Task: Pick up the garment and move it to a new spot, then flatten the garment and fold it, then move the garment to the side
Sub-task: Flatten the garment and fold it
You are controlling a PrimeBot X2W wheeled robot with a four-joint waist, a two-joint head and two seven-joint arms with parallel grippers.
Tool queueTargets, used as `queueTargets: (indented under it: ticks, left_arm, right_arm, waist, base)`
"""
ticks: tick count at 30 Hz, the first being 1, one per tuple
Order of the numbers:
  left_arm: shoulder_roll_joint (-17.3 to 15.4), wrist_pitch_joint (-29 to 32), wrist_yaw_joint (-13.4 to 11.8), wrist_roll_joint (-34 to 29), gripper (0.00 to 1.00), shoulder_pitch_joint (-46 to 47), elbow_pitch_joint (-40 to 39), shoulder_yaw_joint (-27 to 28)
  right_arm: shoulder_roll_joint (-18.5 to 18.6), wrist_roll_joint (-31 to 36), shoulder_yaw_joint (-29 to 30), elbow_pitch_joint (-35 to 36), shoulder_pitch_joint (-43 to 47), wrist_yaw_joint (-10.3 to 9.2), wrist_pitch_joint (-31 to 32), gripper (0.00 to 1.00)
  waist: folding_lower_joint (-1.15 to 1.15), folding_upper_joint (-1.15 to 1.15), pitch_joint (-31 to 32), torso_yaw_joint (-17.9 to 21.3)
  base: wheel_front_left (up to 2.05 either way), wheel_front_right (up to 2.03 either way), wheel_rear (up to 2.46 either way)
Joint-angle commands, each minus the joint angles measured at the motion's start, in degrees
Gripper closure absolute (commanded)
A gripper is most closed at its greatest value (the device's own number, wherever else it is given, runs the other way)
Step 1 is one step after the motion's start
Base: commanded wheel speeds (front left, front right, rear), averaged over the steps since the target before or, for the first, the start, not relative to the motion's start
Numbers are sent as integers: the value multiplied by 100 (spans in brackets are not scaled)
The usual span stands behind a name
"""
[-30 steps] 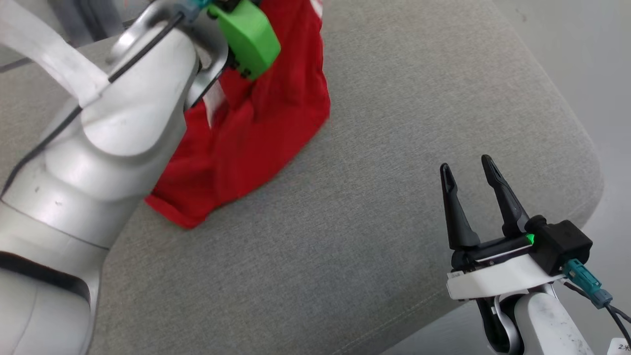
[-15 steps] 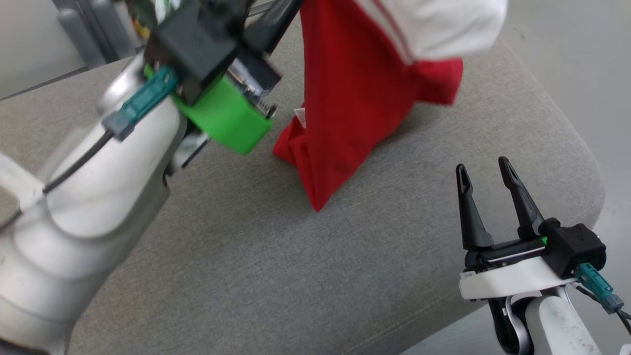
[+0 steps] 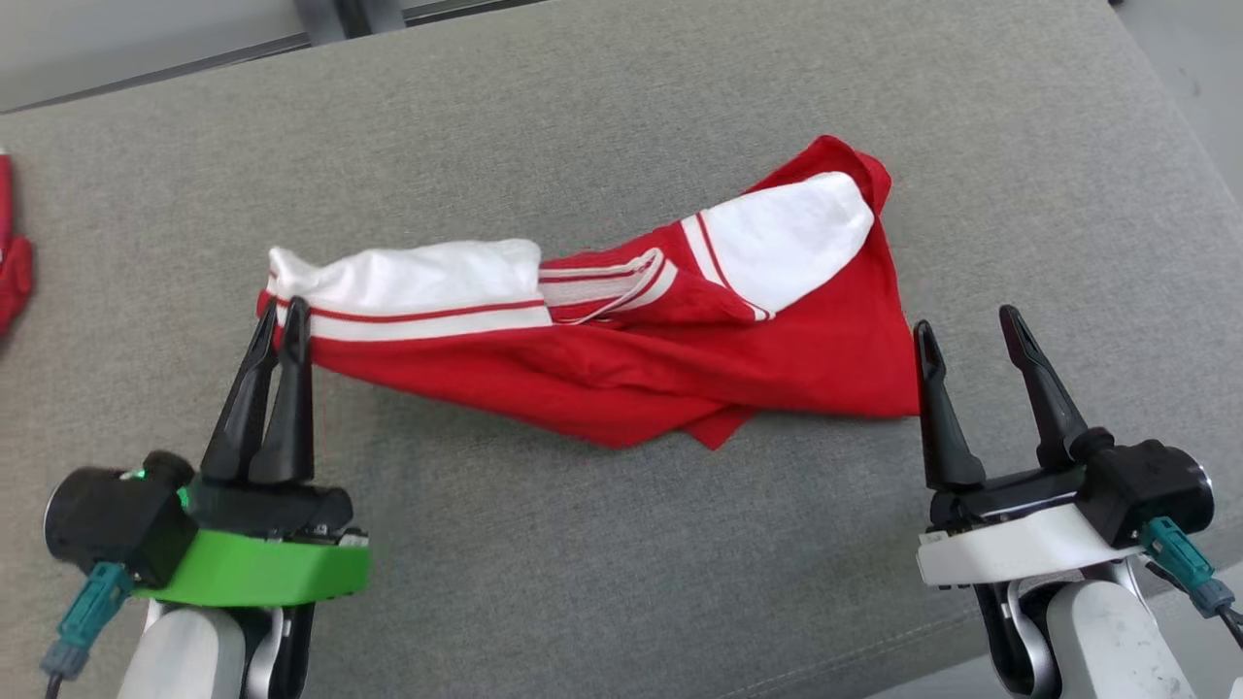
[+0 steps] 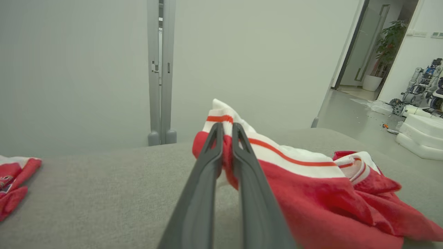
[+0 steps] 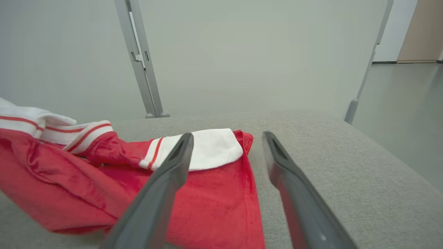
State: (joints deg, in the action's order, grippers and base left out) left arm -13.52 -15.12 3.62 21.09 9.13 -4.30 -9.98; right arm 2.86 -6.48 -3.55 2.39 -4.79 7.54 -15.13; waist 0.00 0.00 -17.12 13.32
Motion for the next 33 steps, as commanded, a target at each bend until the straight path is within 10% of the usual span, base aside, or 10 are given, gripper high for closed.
queueTargets:
  ticks: [1,9,11,13,24,33]
  left_arm:
    - [189,-3,114,-88,100,-188,30,246]
    - [800,-2,383,-576,100,-644,422,947]
    - [846,-3,389,-571,62,-682,520,925]
    - [878,-3,392,-584,0,-706,557,945]
    - [1053,-2,393,-1059,0,-948,469,1429]
    - [941,10,283,-1485,0,312,2489,1197]
  right_arm:
    - [5,49,15,-13,68,-10,-2,0]
    - [5,207,-30,-99,79,-10,-2,0]
    - [5,240,-46,-111,100,-10,-2,0]
    - [6,259,-40,-126,125,-10,-2,0]
    - [5,288,-167,-228,271,-10,-2,0]
    - [20,333,-310,-283,205,-10,-2,0]
  waist:
    - [0,0,-17,-198]
    - [0,0,163,-439]
    - [0,0,211,-479]
    - [0,0,262,-524]
    - [0,0,575,-653]
    - [0,0,519,-632]
  base:
    - [0,0,0]
    - [0,0,0]
    - [0,0,0]
    - [0,0,0]
    - [0,0,0]
    - [0,0,0]
